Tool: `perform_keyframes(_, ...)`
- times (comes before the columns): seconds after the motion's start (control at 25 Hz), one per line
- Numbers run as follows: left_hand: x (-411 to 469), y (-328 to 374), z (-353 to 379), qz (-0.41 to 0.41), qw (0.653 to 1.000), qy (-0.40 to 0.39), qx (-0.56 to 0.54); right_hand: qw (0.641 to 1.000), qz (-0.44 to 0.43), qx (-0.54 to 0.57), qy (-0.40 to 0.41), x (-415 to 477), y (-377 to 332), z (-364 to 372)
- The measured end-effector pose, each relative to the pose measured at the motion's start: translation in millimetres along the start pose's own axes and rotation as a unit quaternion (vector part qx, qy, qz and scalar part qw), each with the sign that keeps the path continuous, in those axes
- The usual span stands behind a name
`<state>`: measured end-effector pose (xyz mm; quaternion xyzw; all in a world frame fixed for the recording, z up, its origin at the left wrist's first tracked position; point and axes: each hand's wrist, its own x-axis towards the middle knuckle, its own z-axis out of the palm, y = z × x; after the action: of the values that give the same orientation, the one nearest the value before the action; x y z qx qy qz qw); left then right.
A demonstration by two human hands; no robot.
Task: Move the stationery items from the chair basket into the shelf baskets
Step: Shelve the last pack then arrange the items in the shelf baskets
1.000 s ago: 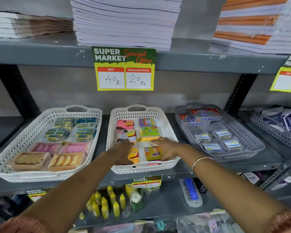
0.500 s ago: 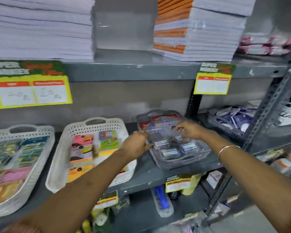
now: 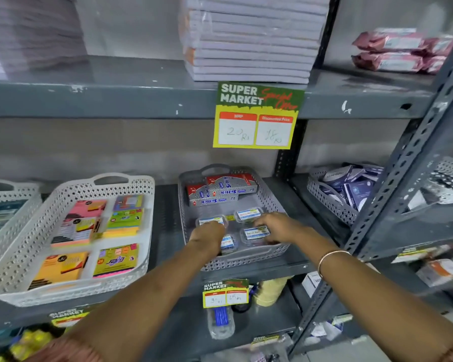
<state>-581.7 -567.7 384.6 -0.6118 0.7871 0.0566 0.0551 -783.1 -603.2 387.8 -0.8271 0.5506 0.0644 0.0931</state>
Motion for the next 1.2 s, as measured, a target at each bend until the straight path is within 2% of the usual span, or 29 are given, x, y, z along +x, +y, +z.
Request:
perform_keyframes(0.4,13.7,-9.9,6.5,0.03,0.998,-0.007,-0.046,0.997,-0.015,0.066,0.033,-0.9,10.0,3.2)
perform_keyframes(0.92,11.2,-15.5,12.3,0.054,0.996,0.021,-0.06,0.998,-0.011,0.059,0.02,-4.0,5.8,-1.5)
perform_keyframes(1.0,4.9,-19.5,3.5,0.061,0.991,0.067,-0.098,0.998,-0.007,0.062,0.022,-1.2,4.4,-7.5)
perform_keyframes(1.08,-5.2,-32.0,-11.6,0.059,0.979,0.149,-0.124,0.996,-0.021,0.075,0.041,7.4,-7.2,-20.5)
perform_keyframes(1.2,-23.0,-72.6,-36.1,0.026,0.958,0.267,-0.106,0.988,-0.059,0.102,0.096,28.2,-48.5,-46.8)
